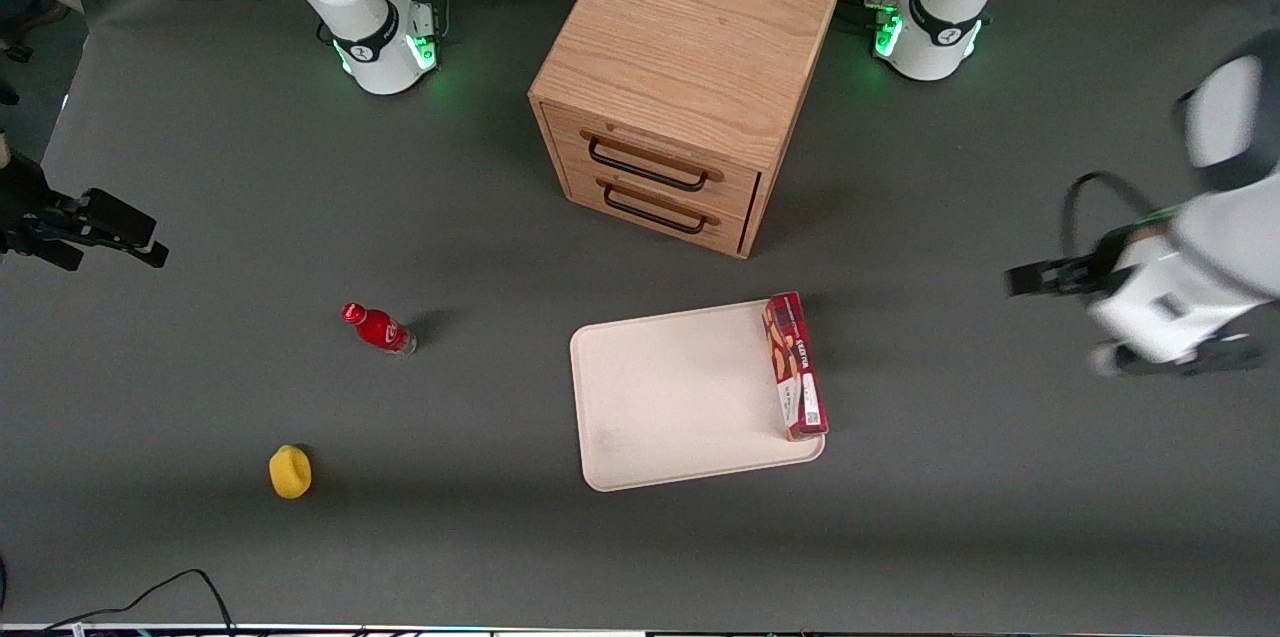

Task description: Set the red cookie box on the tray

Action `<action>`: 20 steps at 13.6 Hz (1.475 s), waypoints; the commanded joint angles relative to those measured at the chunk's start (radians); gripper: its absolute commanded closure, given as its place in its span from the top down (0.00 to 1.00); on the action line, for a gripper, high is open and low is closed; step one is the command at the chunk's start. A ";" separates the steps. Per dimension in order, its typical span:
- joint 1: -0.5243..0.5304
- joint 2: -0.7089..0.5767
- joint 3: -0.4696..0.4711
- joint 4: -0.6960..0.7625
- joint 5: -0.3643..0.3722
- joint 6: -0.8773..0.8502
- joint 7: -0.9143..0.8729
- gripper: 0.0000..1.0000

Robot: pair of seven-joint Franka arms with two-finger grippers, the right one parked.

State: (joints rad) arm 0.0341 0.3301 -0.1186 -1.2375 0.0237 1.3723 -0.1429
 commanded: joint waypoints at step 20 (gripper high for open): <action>0.017 -0.328 -0.023 -0.477 -0.004 0.287 -0.003 1.00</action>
State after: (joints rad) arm 0.0477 0.0503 -0.1415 -1.6493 0.0130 1.6244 -0.1682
